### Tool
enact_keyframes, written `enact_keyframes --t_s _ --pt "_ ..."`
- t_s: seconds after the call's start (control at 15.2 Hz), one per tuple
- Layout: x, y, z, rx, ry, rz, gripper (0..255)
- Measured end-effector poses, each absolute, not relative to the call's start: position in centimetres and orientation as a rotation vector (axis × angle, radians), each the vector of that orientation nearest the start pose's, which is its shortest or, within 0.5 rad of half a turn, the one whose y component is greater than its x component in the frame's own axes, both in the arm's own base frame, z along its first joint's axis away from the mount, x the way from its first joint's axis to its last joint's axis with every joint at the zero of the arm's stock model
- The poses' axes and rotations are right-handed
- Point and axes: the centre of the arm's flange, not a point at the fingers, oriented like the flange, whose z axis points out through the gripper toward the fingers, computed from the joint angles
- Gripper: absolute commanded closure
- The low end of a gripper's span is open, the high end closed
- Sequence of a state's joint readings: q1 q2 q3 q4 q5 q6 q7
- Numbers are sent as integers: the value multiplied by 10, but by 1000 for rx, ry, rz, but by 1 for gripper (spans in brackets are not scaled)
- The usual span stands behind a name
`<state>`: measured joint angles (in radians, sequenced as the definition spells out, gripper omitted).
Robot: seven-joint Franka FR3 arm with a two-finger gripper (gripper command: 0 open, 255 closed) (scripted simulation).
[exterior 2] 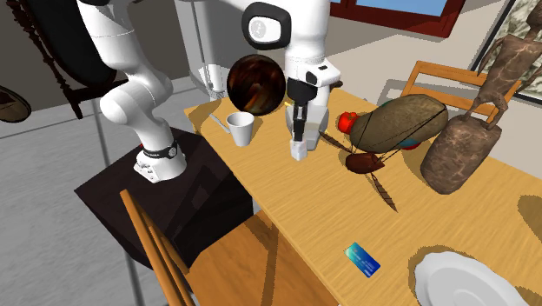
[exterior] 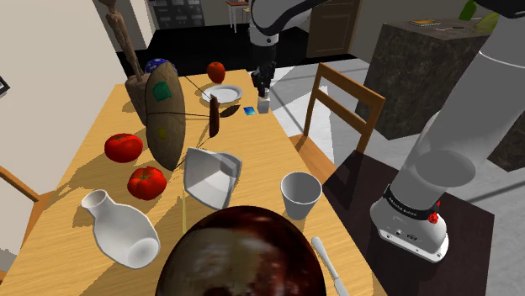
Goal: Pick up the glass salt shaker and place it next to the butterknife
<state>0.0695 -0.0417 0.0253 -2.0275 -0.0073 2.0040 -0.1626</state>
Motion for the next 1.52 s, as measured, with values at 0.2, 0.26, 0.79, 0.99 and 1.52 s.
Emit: enact_keyframes --t_s 0.2,0.26,0.79,0.99,1.52 --pt "510 70 470 -3123 -409 -30 255" --pt "500 80 471 -3122 -410 -29 255" --pt "408 137 466 -3123 -410 -29 255" --pt "375 159 469 -3123 -410 -29 255" --pt "285 210 471 -3123 -410 -30 255"
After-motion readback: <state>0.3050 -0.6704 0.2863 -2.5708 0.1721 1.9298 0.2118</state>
